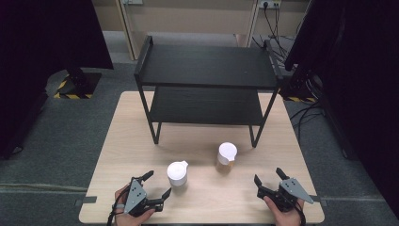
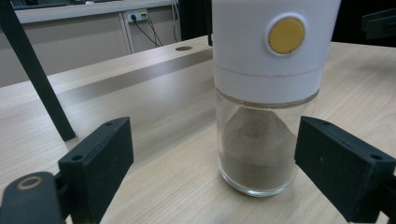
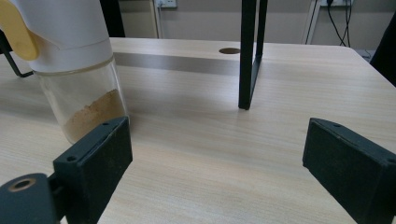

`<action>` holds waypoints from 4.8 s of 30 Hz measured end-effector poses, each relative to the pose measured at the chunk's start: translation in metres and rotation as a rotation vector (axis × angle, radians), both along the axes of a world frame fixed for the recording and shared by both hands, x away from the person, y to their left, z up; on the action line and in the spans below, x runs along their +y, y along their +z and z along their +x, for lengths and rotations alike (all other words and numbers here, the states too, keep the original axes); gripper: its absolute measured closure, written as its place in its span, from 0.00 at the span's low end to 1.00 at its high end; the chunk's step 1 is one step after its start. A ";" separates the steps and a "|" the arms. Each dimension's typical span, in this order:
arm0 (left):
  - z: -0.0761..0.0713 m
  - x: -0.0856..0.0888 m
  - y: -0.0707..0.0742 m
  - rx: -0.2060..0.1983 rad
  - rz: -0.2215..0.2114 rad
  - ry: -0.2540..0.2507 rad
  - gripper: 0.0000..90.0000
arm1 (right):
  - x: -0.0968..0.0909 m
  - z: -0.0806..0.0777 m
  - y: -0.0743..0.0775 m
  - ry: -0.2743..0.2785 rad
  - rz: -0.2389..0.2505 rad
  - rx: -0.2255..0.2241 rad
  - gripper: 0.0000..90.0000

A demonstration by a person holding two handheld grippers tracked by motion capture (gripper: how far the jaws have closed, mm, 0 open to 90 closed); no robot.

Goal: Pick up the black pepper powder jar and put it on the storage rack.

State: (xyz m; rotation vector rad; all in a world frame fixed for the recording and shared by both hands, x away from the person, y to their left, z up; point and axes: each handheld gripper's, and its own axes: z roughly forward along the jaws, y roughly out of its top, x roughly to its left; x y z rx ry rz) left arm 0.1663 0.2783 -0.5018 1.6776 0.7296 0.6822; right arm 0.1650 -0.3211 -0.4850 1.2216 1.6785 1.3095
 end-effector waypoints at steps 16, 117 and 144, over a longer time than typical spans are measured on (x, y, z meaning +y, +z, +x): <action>-0.003 -0.010 0.007 -0.022 -0.015 -0.049 0.13 | 0.000 0.001 0.001 0.000 -0.001 0.005 0.09; 0.023 -0.058 0.082 -0.138 -0.121 0.083 0.34 | -0.002 0.001 0.000 -0.010 0.027 0.011 0.09; 0.031 -0.063 0.113 -0.204 -0.179 0.158 0.34 | -0.002 0.001 0.000 -0.010 0.029 0.011 0.09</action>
